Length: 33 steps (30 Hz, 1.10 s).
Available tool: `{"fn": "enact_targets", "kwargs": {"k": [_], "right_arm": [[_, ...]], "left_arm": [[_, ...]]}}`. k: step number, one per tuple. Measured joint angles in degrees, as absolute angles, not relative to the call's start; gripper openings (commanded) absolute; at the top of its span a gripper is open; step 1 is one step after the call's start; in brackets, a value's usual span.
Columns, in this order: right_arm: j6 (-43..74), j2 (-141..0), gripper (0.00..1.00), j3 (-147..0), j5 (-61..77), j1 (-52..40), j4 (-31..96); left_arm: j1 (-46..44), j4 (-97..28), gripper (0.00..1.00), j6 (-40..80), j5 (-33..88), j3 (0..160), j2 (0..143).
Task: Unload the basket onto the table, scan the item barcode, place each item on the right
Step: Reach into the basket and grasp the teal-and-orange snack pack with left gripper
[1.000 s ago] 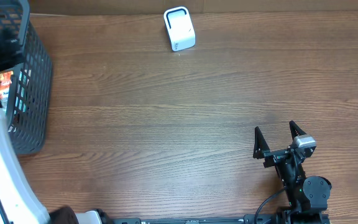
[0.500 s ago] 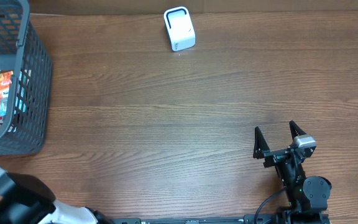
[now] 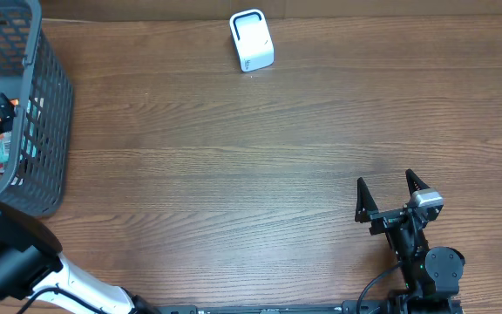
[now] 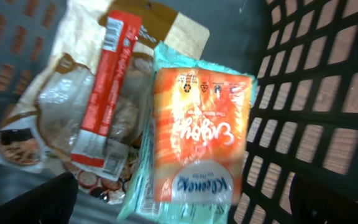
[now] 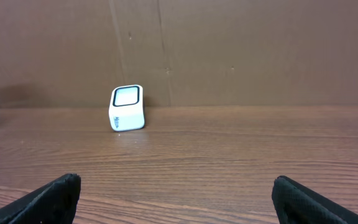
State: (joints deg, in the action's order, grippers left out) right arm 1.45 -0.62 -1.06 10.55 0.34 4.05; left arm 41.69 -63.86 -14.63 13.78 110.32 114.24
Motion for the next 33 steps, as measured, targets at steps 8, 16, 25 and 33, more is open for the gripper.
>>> {"fn": "enact_targets", "kwargs": {"k": [8, 16, 25, 33], "right_arm": [[1.5, -0.6, 1.0, -1.1, 10.5, 0.3, 4.1], [1.4, -0.6, 1.0, -1.1, 10.5, 0.3, 4.1], [1.5, -0.6, 1.0, -1.1, 10.5, 0.3, 4.1], [1.5, -0.6, 1.0, -1.1, 10.5, 0.3, 4.1]], "left_arm": [[40.8, -63.8, 1.0, -15.9, 13.9, 110.3, 119.3], [40.2, -63.9, 1.0, -16.7, 13.4, 110.3, 123.3], [37.9, -63.4, 0.88, -16.9, 11.1, 110.3, 124.2], [37.3, -62.7, 0.87, -17.0, 9.2, 110.3, 124.2]]}}
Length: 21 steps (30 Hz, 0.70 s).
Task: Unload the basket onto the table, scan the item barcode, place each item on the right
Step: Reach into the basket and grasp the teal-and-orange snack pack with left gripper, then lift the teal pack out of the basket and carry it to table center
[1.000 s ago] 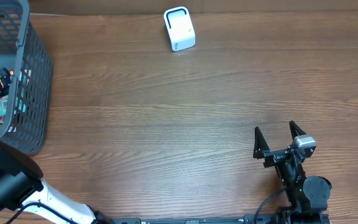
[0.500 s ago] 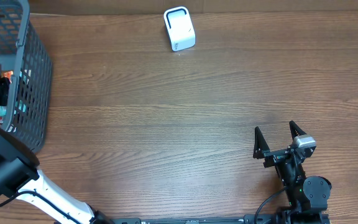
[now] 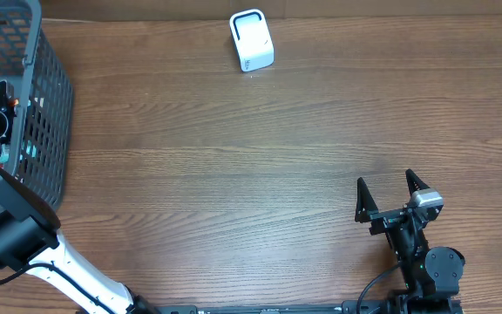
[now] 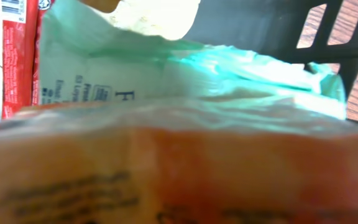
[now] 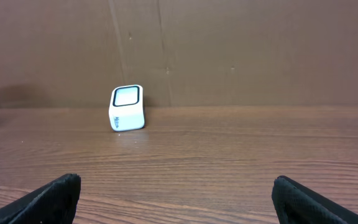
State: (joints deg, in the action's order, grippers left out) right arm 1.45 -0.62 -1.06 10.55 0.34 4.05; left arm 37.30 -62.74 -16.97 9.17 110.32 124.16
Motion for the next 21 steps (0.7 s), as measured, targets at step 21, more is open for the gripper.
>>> {"fn": "enact_targets", "kwargs": {"k": [21], "right_arm": [[1.5, -0.6, 1.0, -1.1, 10.5, 0.3, 4.0]], "left_arm": [[37.2, -60.8, 0.58, -17.1, 7.0, 108.0, 124.2]]}}
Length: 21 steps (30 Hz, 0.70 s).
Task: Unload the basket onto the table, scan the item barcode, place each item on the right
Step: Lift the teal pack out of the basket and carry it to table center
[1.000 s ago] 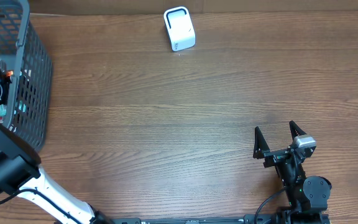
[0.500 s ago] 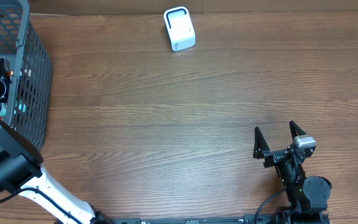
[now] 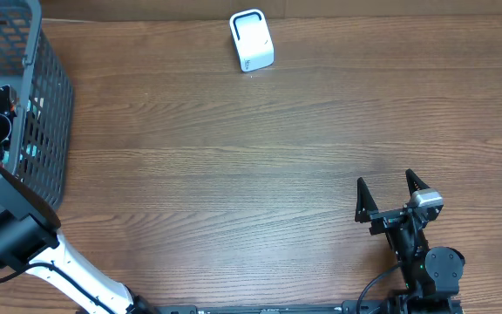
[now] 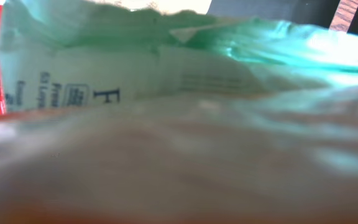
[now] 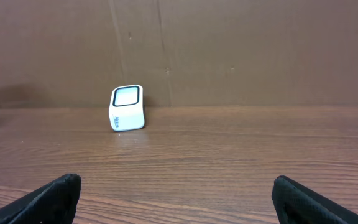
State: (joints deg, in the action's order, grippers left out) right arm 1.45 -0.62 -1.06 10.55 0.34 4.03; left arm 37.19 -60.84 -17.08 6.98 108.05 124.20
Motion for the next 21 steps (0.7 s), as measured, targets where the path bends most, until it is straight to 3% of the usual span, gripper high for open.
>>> {"fn": "enact_targets", "kwargs": {"k": [11, 21], "right_arm": [[1.5, -0.6, 1.0, -1.1, 10.5, 0.3, 4.1], [1.5, -0.6, 1.0, -1.1, 10.5, 0.3, 4.1]], "left_arm": [[37.2, -64.9, 0.58, -14.5, 6.5, 118.1, 122.2], [37.2, -65.0, 0.59, -6.6, 5.4, 125.5, 106.6]]}}
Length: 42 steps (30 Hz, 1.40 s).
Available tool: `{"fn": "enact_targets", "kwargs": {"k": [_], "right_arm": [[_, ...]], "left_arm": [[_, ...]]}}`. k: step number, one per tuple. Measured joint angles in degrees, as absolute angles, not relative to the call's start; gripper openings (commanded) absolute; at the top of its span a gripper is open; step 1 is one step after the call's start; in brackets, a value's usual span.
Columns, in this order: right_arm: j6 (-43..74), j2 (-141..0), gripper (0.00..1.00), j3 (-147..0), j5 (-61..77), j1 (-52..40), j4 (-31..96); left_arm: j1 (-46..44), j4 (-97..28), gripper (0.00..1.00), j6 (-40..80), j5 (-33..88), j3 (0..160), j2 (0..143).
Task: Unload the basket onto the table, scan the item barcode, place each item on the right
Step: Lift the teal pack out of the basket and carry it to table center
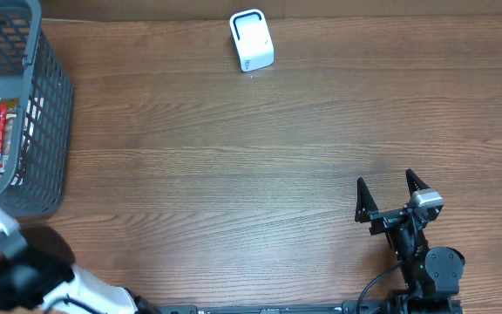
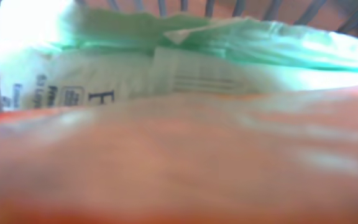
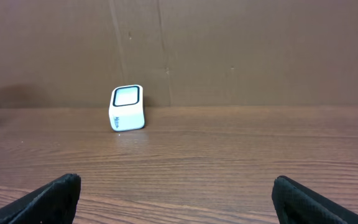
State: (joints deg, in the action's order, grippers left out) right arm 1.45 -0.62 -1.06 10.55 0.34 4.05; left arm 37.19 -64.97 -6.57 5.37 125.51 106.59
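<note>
A blurred orange snack packet (image 2: 179, 162) fills the lower left wrist view, pressed close to the camera. A pale green packet (image 2: 166, 68) lies right behind it. My left gripper's fingers are hidden behind the orange packet, and it seems shut on it. Overhead, only the blurred left arm (image 1: 7, 253) shows at the bottom left. The white barcode scanner (image 1: 251, 40) stands at the table's far edge, its window (image 3: 128, 97) facing my right gripper. The right gripper (image 1: 385, 180) rests open and empty near the front right.
A grey mesh basket (image 1: 52, 105) stands at the table's left edge. A red-and-white packet and other wrappers lie inside it. Brown cardboard (image 3: 229, 50) walls the far side behind the scanner.
The left arm has dropped back toward the bottom left and left the basket. The orange and green packets keep their place before the wrist camera while the background has changed. The right arm is unmoved.
At first my left gripper hung open over the basket's packets, with the orange one below it. Then it was down on that packet, which filled the view. Now the packet stays against the camera as the arm is out of the basket.
</note>
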Motion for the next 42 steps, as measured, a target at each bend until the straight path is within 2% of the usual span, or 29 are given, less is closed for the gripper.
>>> {"fn": "enact_targets", "kwargs": {"k": [10, 17, 23, 32, 42], "right_arm": [[1.5, -0.6, 1.0, -1.1, 10.5, 0.3, 4.1], [1.5, -0.6, 1.0, -1.1, 10.5, 0.3, 4.1], [1.5, -0.6, 1.0, -1.1, 10.5, 0.3, 4.0], [1.5, -0.6, 1.0, -1.1, 10.5, 0.3, 4.1], [1.5, -0.6, 1.0, -1.1, 10.6, 0.3, 4.1]], "left_arm": [[33.5, -70.7, 0.57, 2.3, 5.3, 126.4, 92.5], [18.7, -80.8, 0.5, 5.0, 3.8, 126.4, 89.6], [4.6, -83.5, 0.51, 9.4, -0.1, 123.7, 89.4], [-15.2, -75.0, 0.53, 20.5, -3.9, 104.4, 89.3], [-30.5, -60.3, 0.52, 33.4, -7.2, 86.6, 93.9]]}}
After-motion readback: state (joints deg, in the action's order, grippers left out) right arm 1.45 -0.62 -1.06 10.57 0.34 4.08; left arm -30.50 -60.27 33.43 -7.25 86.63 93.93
